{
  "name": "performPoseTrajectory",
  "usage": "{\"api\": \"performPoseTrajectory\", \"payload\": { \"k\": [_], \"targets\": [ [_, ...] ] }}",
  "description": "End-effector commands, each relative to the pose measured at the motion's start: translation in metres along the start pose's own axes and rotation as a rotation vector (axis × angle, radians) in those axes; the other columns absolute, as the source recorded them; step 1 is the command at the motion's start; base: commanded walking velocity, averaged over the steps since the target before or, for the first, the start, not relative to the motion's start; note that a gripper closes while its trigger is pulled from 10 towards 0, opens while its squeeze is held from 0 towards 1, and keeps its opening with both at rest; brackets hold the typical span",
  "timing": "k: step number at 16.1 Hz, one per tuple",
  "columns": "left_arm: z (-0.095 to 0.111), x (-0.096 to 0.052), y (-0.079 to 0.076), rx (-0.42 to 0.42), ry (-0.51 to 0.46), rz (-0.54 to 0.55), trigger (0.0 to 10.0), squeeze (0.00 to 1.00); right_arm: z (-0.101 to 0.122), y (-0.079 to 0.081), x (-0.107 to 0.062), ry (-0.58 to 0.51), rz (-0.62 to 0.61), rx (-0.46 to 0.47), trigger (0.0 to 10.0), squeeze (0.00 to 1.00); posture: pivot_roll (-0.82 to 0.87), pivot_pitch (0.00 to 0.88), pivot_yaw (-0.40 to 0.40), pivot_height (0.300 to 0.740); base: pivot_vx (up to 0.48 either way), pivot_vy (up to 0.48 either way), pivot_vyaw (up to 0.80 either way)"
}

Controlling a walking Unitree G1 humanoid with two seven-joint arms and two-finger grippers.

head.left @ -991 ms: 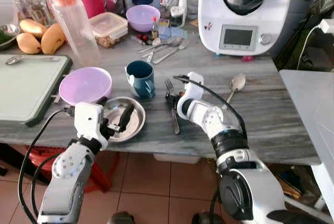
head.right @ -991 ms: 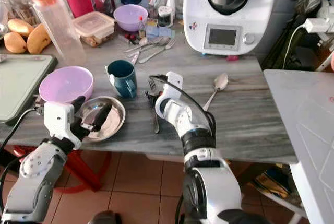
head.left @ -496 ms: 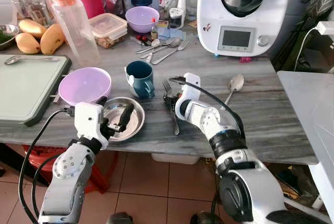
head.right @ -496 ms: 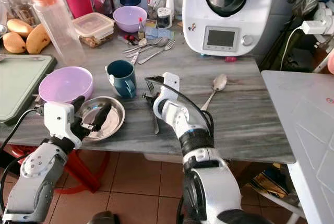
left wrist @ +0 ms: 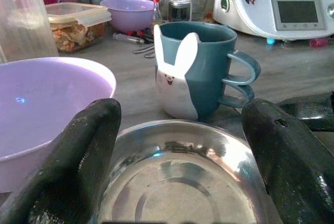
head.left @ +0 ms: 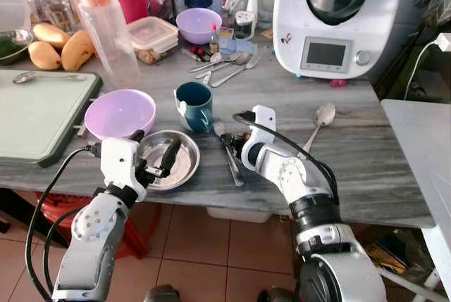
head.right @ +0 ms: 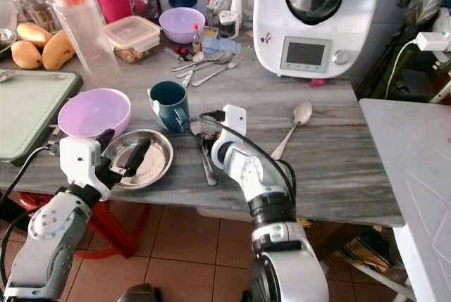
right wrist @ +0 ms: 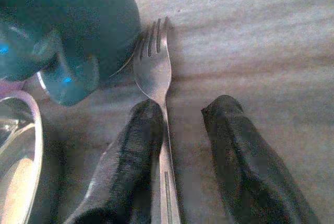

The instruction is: Setting the table

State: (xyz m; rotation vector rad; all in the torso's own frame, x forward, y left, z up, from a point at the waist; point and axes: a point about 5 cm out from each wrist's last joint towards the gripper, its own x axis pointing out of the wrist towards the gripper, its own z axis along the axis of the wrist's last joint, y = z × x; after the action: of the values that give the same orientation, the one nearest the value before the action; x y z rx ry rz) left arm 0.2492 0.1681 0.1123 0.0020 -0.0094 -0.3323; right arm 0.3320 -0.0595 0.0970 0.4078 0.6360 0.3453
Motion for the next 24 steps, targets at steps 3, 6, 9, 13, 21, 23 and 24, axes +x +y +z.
{"api": "performPoseTrajectory", "payload": {
  "k": [3,6,9,13,21,23,24],
  "targets": [
    [0.002,0.003,0.000,0.009,-0.008,-0.004,10.0,0.00,-0.036,-0.023,-0.003,0.162,-0.086,0.025,10.0,1.00,0.01,0.013,0.012,0.740,0.000,0.000,0.00],
    [0.002,0.003,0.002,0.013,-0.010,-0.003,10.0,0.00,-0.030,-0.015,-0.008,0.097,-0.034,-0.238,10.0,1.00,0.01,0.013,0.014,0.740,0.000,0.000,0.00],
    [0.002,0.003,0.002,0.014,-0.009,-0.004,10.0,0.00,-0.026,-0.015,-0.006,0.082,-0.009,-0.321,10.0,0.53,0.01,0.018,0.016,0.740,0.000,0.000,0.00],
    [0.001,0.003,0.000,0.010,-0.006,-0.009,10.0,0.00,-0.026,-0.032,0.000,0.186,0.046,-0.304,0.0,0.00,0.01,0.017,0.014,0.740,0.000,0.000,0.00],
    [0.000,0.003,-0.001,0.006,-0.006,-0.006,10.0,0.00,-0.031,-0.076,-0.011,0.349,0.076,-0.538,0.0,0.00,0.00,0.009,0.007,0.740,0.000,0.000,0.00],
    [0.000,0.003,-0.002,0.006,-0.007,-0.008,10.0,0.00,-0.037,-0.089,-0.021,0.359,0.069,-0.508,0.0,0.00,0.00,0.006,0.008,0.740,0.000,0.000,0.00],
    [0.000,0.004,0.000,0.008,-0.009,-0.008,10.0,0.00,-0.040,-0.093,-0.030,0.350,0.063,-0.465,0.0,0.00,0.00,0.004,0.009,0.740,0.000,0.000,0.00]
  ]
}}
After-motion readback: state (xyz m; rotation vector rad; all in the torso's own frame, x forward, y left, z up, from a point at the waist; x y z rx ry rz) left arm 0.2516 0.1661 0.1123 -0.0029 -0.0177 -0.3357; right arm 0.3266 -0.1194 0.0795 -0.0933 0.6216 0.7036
